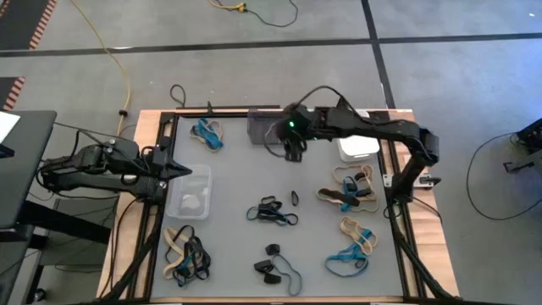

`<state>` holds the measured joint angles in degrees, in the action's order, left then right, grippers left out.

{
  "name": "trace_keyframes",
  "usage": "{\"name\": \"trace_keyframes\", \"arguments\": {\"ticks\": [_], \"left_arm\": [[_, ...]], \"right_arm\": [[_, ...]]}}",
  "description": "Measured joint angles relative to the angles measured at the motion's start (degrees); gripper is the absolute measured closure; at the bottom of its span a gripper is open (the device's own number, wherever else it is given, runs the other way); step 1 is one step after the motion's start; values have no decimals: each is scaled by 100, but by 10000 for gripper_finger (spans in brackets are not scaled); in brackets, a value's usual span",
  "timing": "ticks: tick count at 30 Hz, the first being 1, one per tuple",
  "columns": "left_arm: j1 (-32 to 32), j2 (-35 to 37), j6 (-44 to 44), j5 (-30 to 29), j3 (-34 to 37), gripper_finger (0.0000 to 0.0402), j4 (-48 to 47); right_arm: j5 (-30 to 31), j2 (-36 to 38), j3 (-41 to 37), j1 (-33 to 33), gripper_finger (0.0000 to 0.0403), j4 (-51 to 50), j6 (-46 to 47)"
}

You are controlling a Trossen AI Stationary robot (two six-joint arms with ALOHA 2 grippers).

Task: Sort rubber bands into baskets
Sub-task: Put the brown rubber band into the black bin

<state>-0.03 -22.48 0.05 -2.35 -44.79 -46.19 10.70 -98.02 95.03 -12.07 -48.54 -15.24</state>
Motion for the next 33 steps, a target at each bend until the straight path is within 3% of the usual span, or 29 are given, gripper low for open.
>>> {"name": "trace_keyframes", "arguments": {"ticks": [5, 17, 27, 33], "left_arm": [[0, 1, 0, 0, 0, 401, 0], [0, 2, 0, 0, 1, 401, -1], [0, 0, 0, 0, 0, 401, -2], [0, 0, 0, 0, -1, 401, -11]], "right_arm": [[-498, 65, 1, 712, 172, -492, 552], [-497, -905, -3, 2357, 174, -680, 1074], [-298, -1778, -7, 2860, 175, -2055, 1955], [26, -1549, -606, 3025, 175, -2285, 2556]]}}
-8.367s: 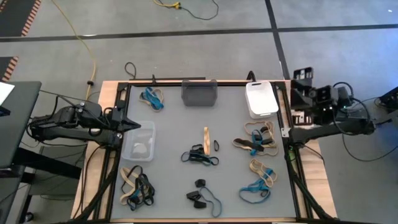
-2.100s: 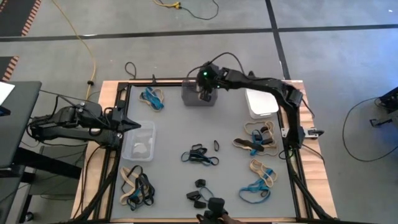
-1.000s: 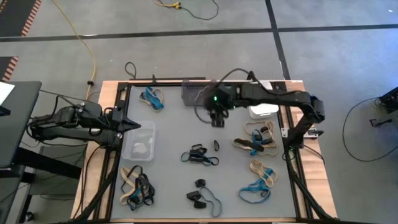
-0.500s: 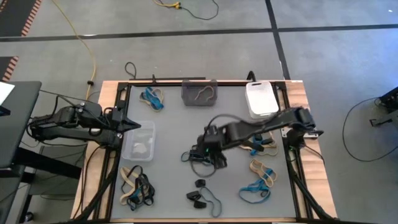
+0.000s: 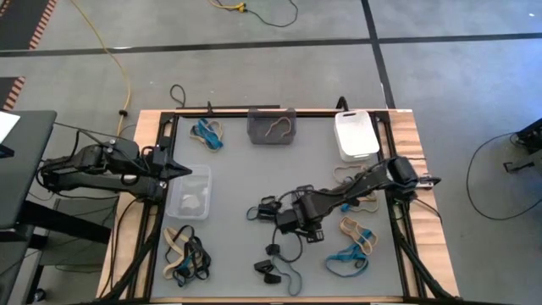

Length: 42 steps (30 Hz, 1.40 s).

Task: Sort rubber bands into baskets
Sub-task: Put the brown rubber band into the black bin

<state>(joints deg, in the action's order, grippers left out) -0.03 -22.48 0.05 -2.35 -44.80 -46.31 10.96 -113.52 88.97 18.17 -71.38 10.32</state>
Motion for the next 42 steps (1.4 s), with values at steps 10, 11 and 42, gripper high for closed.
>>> {"name": "trace_keyframes", "arguments": {"ticks": [10, 11, 42], "left_arm": [[0, 0, 0, 0, 2, 401, -15], [0, 0, 0, 0, 2, 401, -15], [0, 1, 0, 0, 2, 401, -22]], "right_arm": [[104, 1076, -1912, -133, 175, 1304, 486], [103, 1150, -2065, -199, 175, 1429, 487], [-174, 2419, -3060, -1566, 370, 3102, -739]]}}
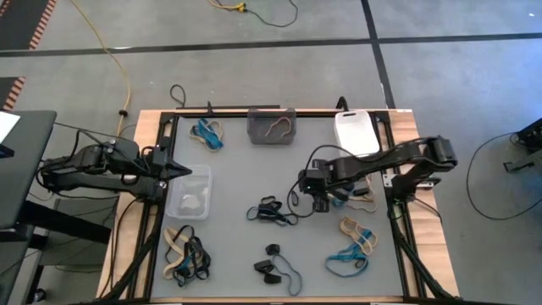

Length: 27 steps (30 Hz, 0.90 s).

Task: Sort rubber bands into baskets
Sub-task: Put the brown rubber band into the black bin

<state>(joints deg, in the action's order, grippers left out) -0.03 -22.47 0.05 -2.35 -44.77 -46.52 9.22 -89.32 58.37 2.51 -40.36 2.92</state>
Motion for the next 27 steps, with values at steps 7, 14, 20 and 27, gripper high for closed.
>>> {"name": "trace_keyframes", "arguments": {"ticks": [7, 14, 20, 27], "left_arm": [[1, -1, 0, 0, 0, 401, 0], [2, -1, 0, 0, -2, 401, -2], [0, 1, 0, 0, 0, 401, -7], [2, 1, 0, 0, -1, 401, -7]], "right_arm": [[138, 1018, 514, 137, 380, 2, -53], [130, 1824, 878, 534, 373, 421, -195], [360, 2106, 918, 680, 377, 614, -335], [482, 1928, 920, 225, 376, 751, -711]]}}
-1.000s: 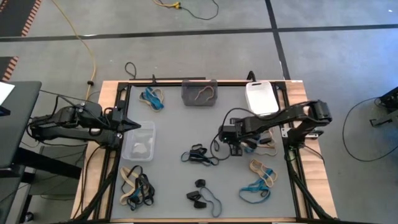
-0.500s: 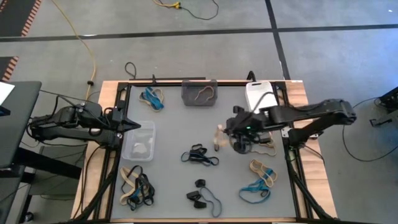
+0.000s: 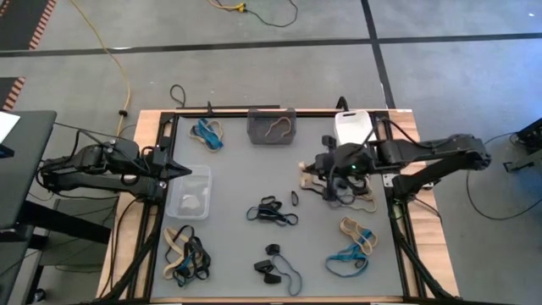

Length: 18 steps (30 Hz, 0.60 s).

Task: Sort rubber bands into baskets
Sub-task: Put the brown rubber band into the black bin

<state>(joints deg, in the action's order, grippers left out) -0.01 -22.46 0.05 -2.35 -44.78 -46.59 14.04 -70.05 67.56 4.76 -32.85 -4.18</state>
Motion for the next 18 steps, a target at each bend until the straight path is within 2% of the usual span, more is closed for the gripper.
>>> {"name": "trace_keyframes", "arguments": {"ticks": [9, 18], "left_arm": [[-2, 0, 0, 0, -1, 401, -4], [-2, -2, 0, 2, 0, 401, -4]], "right_arm": [[-81, -657, -1, -1240, 376, 1232, -864], [-842, -1620, -1, -2599, 376, 2813, -1081]]}}
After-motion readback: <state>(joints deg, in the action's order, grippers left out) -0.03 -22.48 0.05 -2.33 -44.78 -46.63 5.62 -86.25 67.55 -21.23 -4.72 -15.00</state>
